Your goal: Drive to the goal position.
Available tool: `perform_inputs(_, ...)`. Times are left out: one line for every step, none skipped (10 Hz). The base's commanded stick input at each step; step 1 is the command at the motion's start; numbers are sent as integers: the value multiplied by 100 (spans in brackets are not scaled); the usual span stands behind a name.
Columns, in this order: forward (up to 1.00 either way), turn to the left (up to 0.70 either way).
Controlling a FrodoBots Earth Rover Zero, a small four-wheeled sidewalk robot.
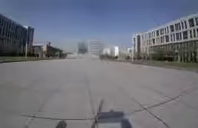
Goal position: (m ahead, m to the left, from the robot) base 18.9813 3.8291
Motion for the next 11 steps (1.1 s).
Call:
perform_inputs(100, 0)
perform_inputs(100, 0)
perform_inputs(100, 0)
perform_inputs(100, 0)
perform_inputs(100, 0)
perform_inputs(100, 1)
perform_inputs(100, 3)
perform_inputs(100, 0)
perform_inputs(100, 0)
perform_inputs(100, 0)
perform_inputs(100, 0)
